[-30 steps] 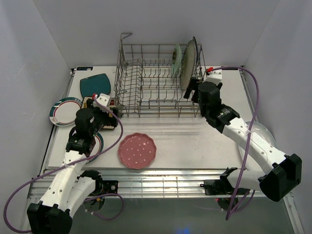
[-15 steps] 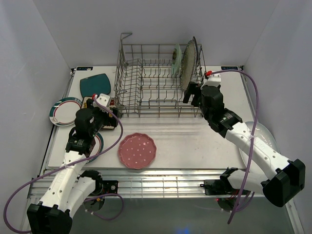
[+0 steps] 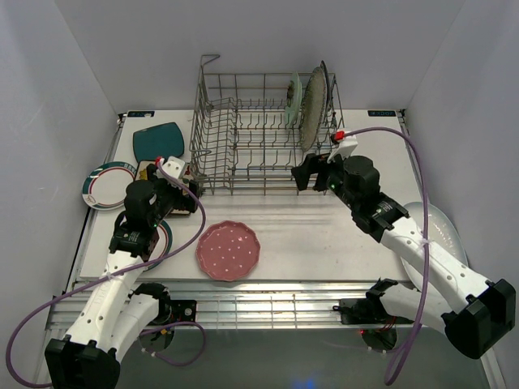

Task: Load the plates into the dish rack
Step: Pick up the plate from the corner of the board.

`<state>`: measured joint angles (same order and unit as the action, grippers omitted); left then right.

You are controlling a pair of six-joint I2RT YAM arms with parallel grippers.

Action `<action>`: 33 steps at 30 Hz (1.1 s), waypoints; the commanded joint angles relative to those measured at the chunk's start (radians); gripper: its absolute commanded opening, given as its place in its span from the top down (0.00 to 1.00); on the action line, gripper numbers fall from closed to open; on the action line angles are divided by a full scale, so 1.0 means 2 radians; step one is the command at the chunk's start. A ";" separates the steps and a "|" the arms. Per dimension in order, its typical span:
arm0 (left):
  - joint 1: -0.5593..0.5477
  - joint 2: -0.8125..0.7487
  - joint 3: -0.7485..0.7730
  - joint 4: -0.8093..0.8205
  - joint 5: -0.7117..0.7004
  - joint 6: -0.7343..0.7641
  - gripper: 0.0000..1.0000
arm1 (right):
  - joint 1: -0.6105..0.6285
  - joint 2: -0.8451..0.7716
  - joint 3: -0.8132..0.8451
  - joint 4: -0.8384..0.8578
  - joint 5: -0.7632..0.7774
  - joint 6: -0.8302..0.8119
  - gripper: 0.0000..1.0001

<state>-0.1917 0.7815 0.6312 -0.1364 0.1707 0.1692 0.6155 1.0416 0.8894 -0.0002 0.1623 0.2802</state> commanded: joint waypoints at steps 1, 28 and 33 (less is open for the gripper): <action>0.002 -0.003 0.007 -0.007 0.023 0.006 0.02 | 0.000 -0.002 -0.009 0.023 -0.067 0.014 0.10; 0.002 0.004 0.006 -0.003 0.008 0.006 0.02 | 0.121 0.117 -0.134 0.153 -0.080 0.190 0.04; 0.002 0.001 0.005 -0.003 0.002 0.004 0.02 | 0.155 0.159 -0.126 0.149 -0.046 0.220 0.02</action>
<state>-0.1917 0.8051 0.6308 -0.1570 0.1898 0.1761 0.8921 1.3304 0.6243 0.2443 0.0128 0.6498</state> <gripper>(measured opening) 0.979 0.973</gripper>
